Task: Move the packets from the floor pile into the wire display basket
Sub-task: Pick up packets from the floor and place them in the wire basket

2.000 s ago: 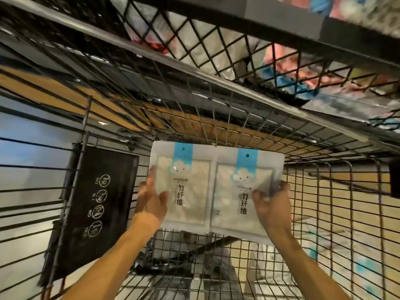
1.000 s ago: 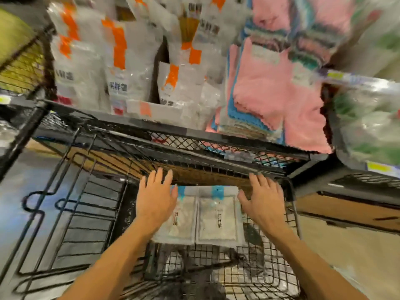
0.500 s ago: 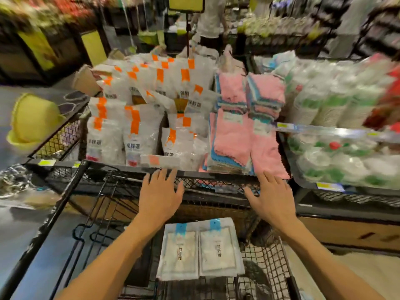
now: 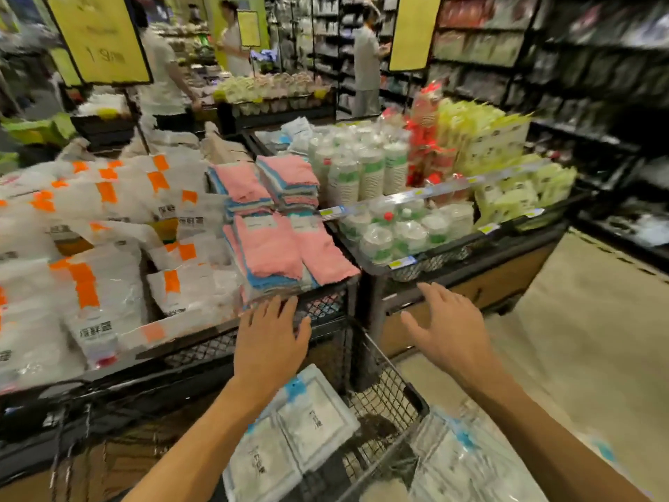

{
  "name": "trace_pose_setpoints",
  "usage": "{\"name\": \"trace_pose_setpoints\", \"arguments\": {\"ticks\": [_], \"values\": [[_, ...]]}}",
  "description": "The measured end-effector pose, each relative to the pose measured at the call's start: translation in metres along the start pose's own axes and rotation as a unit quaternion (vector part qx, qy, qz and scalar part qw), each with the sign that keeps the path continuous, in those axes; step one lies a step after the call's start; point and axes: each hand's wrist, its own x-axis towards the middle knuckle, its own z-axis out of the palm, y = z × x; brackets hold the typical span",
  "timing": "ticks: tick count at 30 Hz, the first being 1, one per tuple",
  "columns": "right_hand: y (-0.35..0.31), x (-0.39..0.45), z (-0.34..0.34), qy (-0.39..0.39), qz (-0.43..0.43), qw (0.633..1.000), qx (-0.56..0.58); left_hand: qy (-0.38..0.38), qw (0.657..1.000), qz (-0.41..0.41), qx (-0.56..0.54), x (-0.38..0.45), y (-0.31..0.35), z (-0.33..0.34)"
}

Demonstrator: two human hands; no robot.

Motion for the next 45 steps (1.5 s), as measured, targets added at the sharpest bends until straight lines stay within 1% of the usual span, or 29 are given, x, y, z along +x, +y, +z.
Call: {"name": "trace_pose_setpoints", "arguments": {"ticks": [5, 10, 14, 19, 24, 30, 34, 38, 41, 45], "values": [[0.066, -0.064, -0.038, 0.051, 0.098, 0.994, 0.012, -0.036, 0.994, 0.097, -0.025, -0.003, 0.078, 0.005], [0.14, -0.126, -0.067, 0.075, 0.185, 0.98, -0.012, -0.029, 0.981, 0.184, -0.044, -0.018, 0.165, 0.013], [0.206, -0.174, -0.084, 0.081, 0.248, 0.965, -0.014, -0.041, 0.967, 0.251, -0.029, -0.037, 0.241, 0.022], [0.292, -0.237, -0.096, 0.087, 0.308, 0.947, -0.018, -0.061, 0.948, 0.309, -0.044, -0.074, 0.33, 0.044], [0.361, -0.294, -0.098, 0.077, 0.364, 0.928, -0.026, -0.108, 0.933, 0.341, -0.041, -0.104, 0.401, 0.068], [0.416, -0.34, -0.086, 0.067, 0.434, 0.898, -0.033, -0.129, 0.911, 0.39, -0.041, -0.122, 0.46, 0.091], [0.442, -0.354, -0.066, 0.048, 0.479, 0.876, -0.019, -0.166, 0.892, 0.419, -0.029, -0.113, 0.488, 0.124], [0.46, -0.353, -0.042, 0.02, 0.523, 0.852, -0.014, -0.2, 0.879, 0.431, -0.031, -0.091, 0.51, 0.168], [0.468, -0.343, -0.026, 0.02, 0.556, 0.831, -0.016, -0.222, 0.869, 0.443, -0.014, -0.069, 0.525, 0.198], [0.479, -0.322, -0.001, 0.019, 0.579, 0.815, -0.013, -0.257, 0.848, 0.464, 0.003, -0.036, 0.536, 0.248]]}}
